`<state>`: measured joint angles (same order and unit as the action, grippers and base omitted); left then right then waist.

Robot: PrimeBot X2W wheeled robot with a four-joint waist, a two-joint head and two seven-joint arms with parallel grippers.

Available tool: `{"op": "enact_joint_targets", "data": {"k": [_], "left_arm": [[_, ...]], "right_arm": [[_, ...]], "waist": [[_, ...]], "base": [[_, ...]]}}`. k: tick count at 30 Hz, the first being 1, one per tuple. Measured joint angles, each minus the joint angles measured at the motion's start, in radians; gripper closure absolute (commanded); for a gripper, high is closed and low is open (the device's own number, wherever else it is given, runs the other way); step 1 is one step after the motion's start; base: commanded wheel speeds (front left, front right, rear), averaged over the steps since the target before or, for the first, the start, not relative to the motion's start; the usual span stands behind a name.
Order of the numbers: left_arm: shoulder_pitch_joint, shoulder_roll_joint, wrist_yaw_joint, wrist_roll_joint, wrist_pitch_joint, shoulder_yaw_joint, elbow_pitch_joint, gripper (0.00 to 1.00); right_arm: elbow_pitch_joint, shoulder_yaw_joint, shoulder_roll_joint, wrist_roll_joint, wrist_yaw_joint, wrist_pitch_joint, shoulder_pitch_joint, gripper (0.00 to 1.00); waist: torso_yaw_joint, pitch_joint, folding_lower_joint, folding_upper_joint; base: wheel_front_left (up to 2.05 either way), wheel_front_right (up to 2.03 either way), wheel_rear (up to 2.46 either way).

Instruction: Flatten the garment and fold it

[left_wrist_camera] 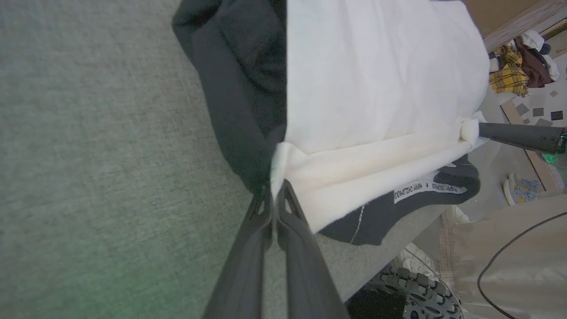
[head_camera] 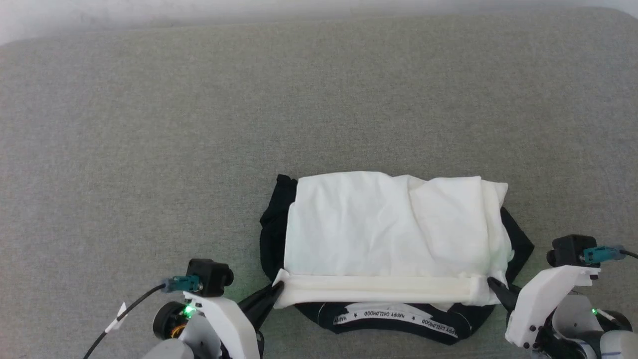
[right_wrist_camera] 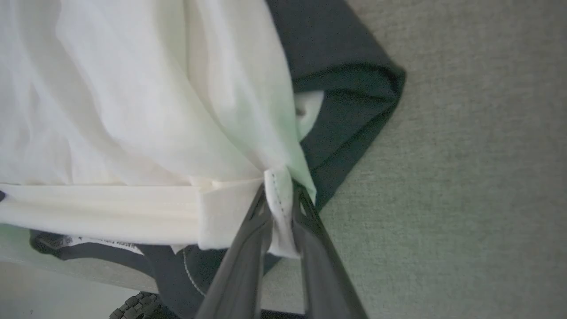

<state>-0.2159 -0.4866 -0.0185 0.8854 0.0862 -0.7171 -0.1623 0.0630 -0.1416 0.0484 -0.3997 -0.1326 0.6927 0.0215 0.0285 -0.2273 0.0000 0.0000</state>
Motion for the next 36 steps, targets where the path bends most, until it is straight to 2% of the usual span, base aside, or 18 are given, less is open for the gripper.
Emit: {"op": "enact_joint_targets", "data": {"k": [3, 4, 5, 6, 7, 8, 16, 22, 23, 24, 25, 26, 30, 33, 36], "left_arm": [[-0.022, 0.021, -0.011, -0.002, -0.004, -0.004, -0.043, 1.0], [-0.028, 0.028, -0.015, -0.001, -0.008, -0.004, -0.056, 1.0], [-0.034, 0.037, -0.015, 0.002, -0.01, -0.002, -0.066, 0.98], [-0.038, 0.044, -0.015, 0.002, -0.012, -0.002, -0.076, 0.74], [-0.042, 0.05, -0.016, 0.002, -0.015, -0.002, -0.082, 0.26], [-0.042, 0.055, -0.016, 0.005, -0.02, -0.001, -0.089, 0.0], [-0.045, 0.076, -0.025, 0.023, -0.049, 0.011, -0.09, 0.0], [0.013, 0.028, 0.038, 0.03, -0.156, 0.088, 0.067, 0.0], [0.013, 0.028, 0.038, 0.03, -0.156, 0.088, 0.067, 0.0], [0.029, 0.022, 0.057, 0.023, -0.189, 0.107, 0.097, 0.0], [0.063, 0.012, 0.107, -0.003, -0.26, 0.145, 0.149, 0.0], [0.063, 0.012, 0.107, -0.003, -0.26, 0.145, 0.149, 0.0], [0.137, 0.023, 0.202, -0.065, -0.335, 0.247, 0.242, 0.0], [0.188, 0.067, 0.252, -0.178, -0.342, 0.354, 0.334, 0.0], [0.235, 0.127, 0.267, -0.338, -0.343, 0.459, 0.435, 0.0]], "right_arm": [[0.035, 0.006, 0.001, 0.004, 0.0, -0.019, 0.025, 0.75], [0.044, 0.007, 0.002, 0.004, 0.0, -0.024, 0.033, 0.63], [0.054, 0.007, 0.002, 0.004, 0.0, -0.028, 0.041, 0.26], [0.064, 0.008, 0.002, 0.004, 0.0, -0.03, 0.047, 0.0], [0.072, 0.009, 0.002, 0.003, -0.001, -0.034, 0.051, 0.0], [0.078, 0.013, -0.001, 0.003, -0.002, -0.035, 0.055, 0.0], [0.063, 0.018, -0.006, -0.015, -0.004, -0.022, 0.057, 0.0], [-0.124, -0.014, 0.0, -0.066, 0.001, 0.014, -0.014, 0.0], [-0.124, -0.014, 0.0, -0.066, 0.001, 0.014, -0.014, 0.0], [-0.157, -0.018, 0.001, -0.069, 0.001, 0.001, -0.027, 0.0], [-0.212, -0.031, 0.0, -0.076, 0.001, -0.038, -0.049, 0.0], [-0.212, -0.031, 0.0, -0.076, 0.001, -0.038, -0.049, 0.0], [-0.279, -0.05, 0.001, -0.033, 0.001, -0.137, -0.079, 0.0], [-0.279, -0.059, 0.002, -0.023, 0.001, -0.193, -0.094, 0.0], [-0.261, -0.062, 0.002, -0.004, 0.001, -0.218, -0.109, 0.0]], "waist": [[0.002, -0.008, 0.0, 0.0], [0.003, -0.009, 0.0, 0.0], [0.003, -0.01, 0.0, 0.0], [0.003, -0.01, 0.0, 0.0], [0.003, -0.01, -0.0001, 0.0], [0.003, -0.009, -0.0001, 0.0], [0.0, 0.006, 0.0, 0.0], [0.001, 0.036, 0.0, 0.0], [0.001, 0.036, 0.0, 0.0], [0.002, 0.04, 0.0, 0.0], [0.003, 0.05, 0.0, 0.0], [0.003, 0.05, 0.0, 0.0], [0.008, 0.07, 0.0, 0.0], [0.012, 0.083, 0.0, 0.0], [0.011, 0.095, -0.0001, 0.0]], "base": [[0.0, 0.0, 0.0], [0.0, 0.0, 0.0], [0.0, 0.0, 0.0], [0.0, 0.0, 0.0], [0.0, 0.0, 0.0], [0.0, 0.0, 0.0], [0.0, 0.0, 0.0], [0.0, 0.0, 0.0], [0.0, 0.0, 0.0], [0.0, 0.0, 0.0], [0.0, 0.0, 0.0], [0.0, 0.0, 0.0], [0.0, 0.0, 0.0], [0.0, 0.0, 0.0], [0.0, 0.0, 0.0]]}}
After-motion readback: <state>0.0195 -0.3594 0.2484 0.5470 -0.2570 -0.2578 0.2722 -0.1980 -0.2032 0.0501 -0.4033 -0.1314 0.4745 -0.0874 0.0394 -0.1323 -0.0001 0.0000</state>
